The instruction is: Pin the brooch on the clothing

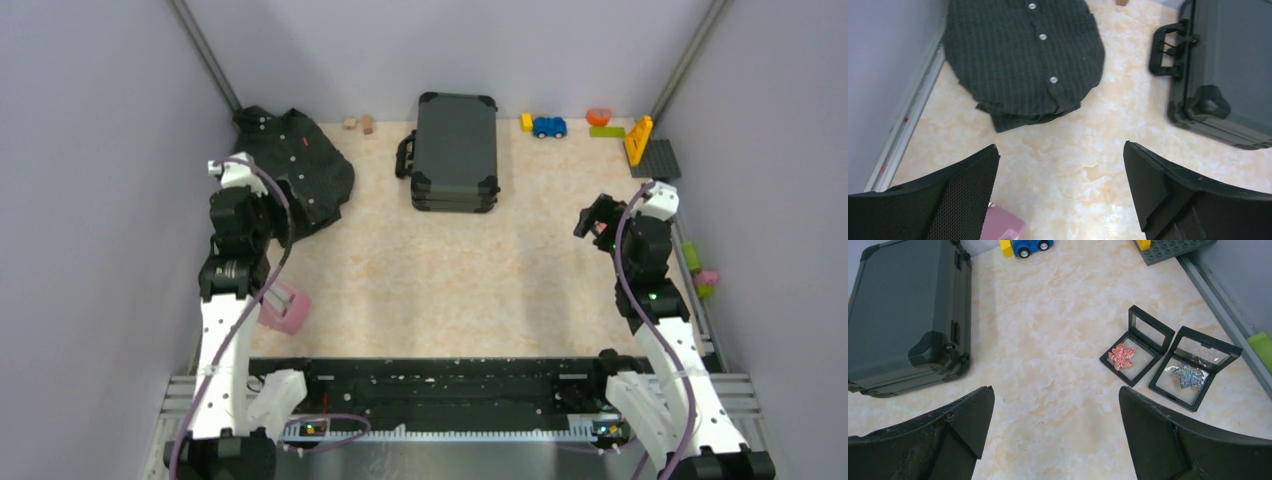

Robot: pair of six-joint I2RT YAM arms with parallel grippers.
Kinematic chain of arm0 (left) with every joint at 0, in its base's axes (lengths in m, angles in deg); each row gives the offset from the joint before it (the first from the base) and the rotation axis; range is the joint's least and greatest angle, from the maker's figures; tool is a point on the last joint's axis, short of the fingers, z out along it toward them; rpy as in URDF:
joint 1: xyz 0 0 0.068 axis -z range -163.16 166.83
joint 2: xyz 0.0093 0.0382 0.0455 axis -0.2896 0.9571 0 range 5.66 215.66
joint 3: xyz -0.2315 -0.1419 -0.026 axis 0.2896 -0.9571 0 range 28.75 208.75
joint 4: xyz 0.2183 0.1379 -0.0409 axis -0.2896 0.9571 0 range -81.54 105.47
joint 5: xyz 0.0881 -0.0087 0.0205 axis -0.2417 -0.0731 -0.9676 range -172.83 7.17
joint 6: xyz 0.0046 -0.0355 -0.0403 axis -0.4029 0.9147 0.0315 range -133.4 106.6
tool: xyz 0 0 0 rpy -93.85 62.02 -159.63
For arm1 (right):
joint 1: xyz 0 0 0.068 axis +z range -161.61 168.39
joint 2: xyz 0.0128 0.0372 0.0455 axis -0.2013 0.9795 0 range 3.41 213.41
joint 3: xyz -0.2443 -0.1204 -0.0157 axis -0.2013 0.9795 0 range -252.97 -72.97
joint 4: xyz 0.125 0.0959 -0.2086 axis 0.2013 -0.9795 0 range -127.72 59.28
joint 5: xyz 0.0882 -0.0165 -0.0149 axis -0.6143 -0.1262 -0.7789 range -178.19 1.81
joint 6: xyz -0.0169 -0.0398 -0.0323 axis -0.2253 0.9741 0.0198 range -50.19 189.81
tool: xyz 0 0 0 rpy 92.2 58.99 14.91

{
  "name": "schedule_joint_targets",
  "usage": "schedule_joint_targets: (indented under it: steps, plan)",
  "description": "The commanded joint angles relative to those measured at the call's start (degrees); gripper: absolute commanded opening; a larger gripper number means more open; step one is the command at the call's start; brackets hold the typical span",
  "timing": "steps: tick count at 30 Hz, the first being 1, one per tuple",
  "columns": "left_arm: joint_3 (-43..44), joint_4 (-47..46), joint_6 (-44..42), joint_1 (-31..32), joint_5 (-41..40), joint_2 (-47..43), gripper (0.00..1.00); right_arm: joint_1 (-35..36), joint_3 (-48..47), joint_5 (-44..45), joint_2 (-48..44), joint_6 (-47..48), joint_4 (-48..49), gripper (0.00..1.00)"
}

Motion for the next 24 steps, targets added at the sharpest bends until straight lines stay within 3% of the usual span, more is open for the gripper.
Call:
schedule_joint_targets:
  steps: [1,8,16,24]
  plan:
    - [8.5,-0.1,2.85,0.68,6.85,10.03,0.98,-0.4,-4.13,-1.41,-0.31,-0.66,-0.11,0.99]
    - [19.01,2.84,3.13,0.71,4.5,30.44,0.98,-0.36,-3.95,-5.03,-0.19,-3.15,-0.83,0.98]
    - [29.97,12.54,0.79,1.97,0.22,51.44,0.98,-0.38,-3.24,-8.7,2.32,-4.87,0.3,0.99]
    - [36.2,13.56,-0.53,2.97,-4.0,62.67,0.95,-0.34,-2.42,-11.92,5.69,-6.55,1.75,0.98]
